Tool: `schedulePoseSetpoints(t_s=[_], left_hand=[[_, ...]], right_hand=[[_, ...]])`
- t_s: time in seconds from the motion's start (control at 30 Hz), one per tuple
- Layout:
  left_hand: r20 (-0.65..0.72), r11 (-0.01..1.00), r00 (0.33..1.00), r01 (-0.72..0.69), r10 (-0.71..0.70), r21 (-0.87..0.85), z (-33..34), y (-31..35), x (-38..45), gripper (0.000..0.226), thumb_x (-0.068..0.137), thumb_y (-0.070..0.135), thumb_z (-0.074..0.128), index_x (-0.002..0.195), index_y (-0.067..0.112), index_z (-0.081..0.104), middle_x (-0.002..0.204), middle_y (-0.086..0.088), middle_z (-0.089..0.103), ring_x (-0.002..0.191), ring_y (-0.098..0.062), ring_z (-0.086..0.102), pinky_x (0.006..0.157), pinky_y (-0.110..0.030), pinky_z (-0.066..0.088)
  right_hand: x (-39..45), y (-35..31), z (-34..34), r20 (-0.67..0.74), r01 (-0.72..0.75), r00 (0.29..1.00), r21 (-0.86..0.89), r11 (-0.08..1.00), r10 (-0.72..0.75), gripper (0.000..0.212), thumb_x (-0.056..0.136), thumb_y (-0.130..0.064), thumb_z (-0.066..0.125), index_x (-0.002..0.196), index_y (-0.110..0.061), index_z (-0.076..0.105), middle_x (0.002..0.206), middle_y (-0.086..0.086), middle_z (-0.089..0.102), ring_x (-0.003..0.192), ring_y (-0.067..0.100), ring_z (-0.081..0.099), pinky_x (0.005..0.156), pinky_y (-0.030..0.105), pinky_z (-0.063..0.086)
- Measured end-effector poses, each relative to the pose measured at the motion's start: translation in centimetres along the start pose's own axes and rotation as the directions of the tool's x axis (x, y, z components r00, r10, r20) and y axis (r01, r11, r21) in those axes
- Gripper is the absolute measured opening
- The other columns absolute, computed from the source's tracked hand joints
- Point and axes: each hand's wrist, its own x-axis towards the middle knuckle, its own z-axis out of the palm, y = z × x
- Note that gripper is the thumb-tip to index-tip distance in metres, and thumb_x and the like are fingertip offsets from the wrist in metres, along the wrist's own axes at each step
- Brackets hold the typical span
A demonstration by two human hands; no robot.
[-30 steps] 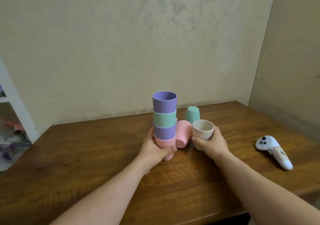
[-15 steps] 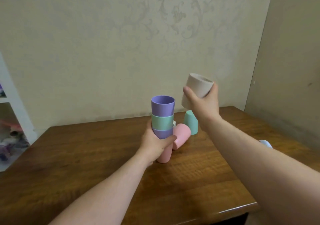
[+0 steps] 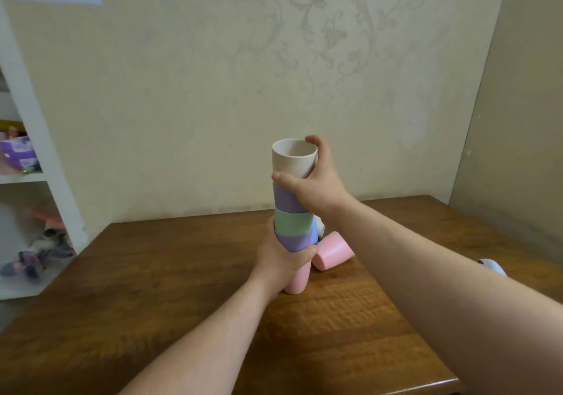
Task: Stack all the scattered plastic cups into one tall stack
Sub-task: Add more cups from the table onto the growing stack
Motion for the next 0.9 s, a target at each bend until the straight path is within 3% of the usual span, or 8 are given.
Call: schedulePoseSetpoints(t_s=[0.1,0.2,0.4,0.53,0.63,0.73,0.83,0.9], left_hand=[[0.004,1.000,1.000,-0.011,0.011,0.022,0.0,-0.2,0.2,0.061,0.078,0.023,0.094,0.107,0.050,0.047,0.107,0.028,0.061,0.096,0.007,0.063,0.075,-0.016,0.048],[0.001,0.999,1.000,-0.031,0.031,0.035,0.1,0.1,0.3,0.067,0.077,0.028,0.094,0.123,0.042,0.047,0.116,0.018,0.065,0.103,-0.007,0.067,0.079,-0.024,0.052],[-0.006,0.998,0.999,-0.041,0.042,0.040,0.3,-0.1,0.4,0.076,0.078,0.032,0.094,0.140,0.031,0.050,0.125,0.008,0.067,0.110,-0.016,0.068,0.090,-0.033,0.057],[-0.035,1.000,0.999,-0.024,0.023,-0.017,0.4,-0.4,0.5,0.060,0.074,0.026,0.094,0.114,0.048,0.055,0.113,0.016,0.073,0.104,-0.012,0.073,0.089,-0.039,0.062],[-0.066,0.996,0.998,0.009,-0.014,-0.090,0.1,-1.1,0.7,0.075,0.062,0.031,0.096,0.123,0.045,0.057,0.112,0.015,0.078,0.102,-0.009,0.077,0.090,-0.044,0.065],[-0.104,0.997,0.995,-0.003,-0.005,-0.079,-0.6,-1.5,1.2,0.085,0.063,0.030,0.100,0.132,0.043,0.051,0.116,0.019,0.074,0.105,-0.007,0.074,0.091,-0.037,0.060],[-0.151,0.997,0.988,0.009,-0.020,-0.071,-1.5,-1.9,1.9,0.083,0.067,0.026,0.102,0.131,0.039,0.050,0.114,0.021,0.070,0.103,-0.004,0.071,0.089,-0.033,0.056],[-0.179,0.998,0.983,0.027,-0.036,-0.051,-1.9,-2.2,2.3,0.085,0.067,0.030,0.102,0.135,0.036,0.051,0.115,0.017,0.070,0.106,-0.012,0.072,0.092,-0.037,0.057]], right_hand=[[-0.6,1.2,0.0,0.018,-0.033,0.999,-0.016,0.999,0.033,0.091,0.078,-0.041,0.089,0.149,-0.042,0.031,0.131,0.000,0.062,0.118,0.023,0.066,0.100,0.045,0.059],[-1.2,1.7,0.2,0.013,-0.045,0.999,0.003,0.999,0.045,0.089,0.085,-0.039,0.086,0.154,-0.040,0.030,0.136,-0.001,0.059,0.121,0.022,0.062,0.102,0.041,0.057],[-1.3,2.1,0.3,0.027,-0.037,0.999,0.022,0.999,0.037,0.095,0.088,-0.038,0.084,0.160,-0.038,0.023,0.144,-0.003,0.056,0.128,0.022,0.060,0.101,0.035,0.054],[-1.3,2.7,-1.9,0.129,-0.062,0.989,-0.085,0.994,0.073,0.127,0.077,-0.045,0.091,0.166,-0.048,0.001,0.159,-0.001,0.045,0.140,0.020,0.055,0.112,0.042,0.051],[-2.1,5.2,-4.9,0.026,-0.170,0.983,-0.260,0.951,0.183,0.151,0.051,-0.063,0.094,0.163,-0.054,-0.007,0.169,0.006,0.033,0.153,0.022,0.040,0.117,0.052,0.046],[-3.4,9.5,-8.1,-0.187,-0.423,0.906,-0.350,0.836,0.380,0.142,0.055,-0.071,0.087,0.165,-0.046,0.000,0.166,0.013,0.037,0.151,0.032,0.041,0.117,0.056,0.045],[-4.2,13.0,-9.6,-0.360,-0.655,0.753,-0.331,0.679,0.551,0.119,0.077,-0.075,0.072,0.168,-0.028,0.011,0.162,0.021,0.041,0.143,0.044,0.047,0.112,0.060,0.046],[-4.4,14.3,-9.1,-0.420,-0.756,0.650,-0.273,0.595,0.634,0.113,0.080,-0.082,0.061,0.165,-0.021,0.021,0.158,0.022,0.046,0.139,0.046,0.051,0.110,0.060,0.048]])
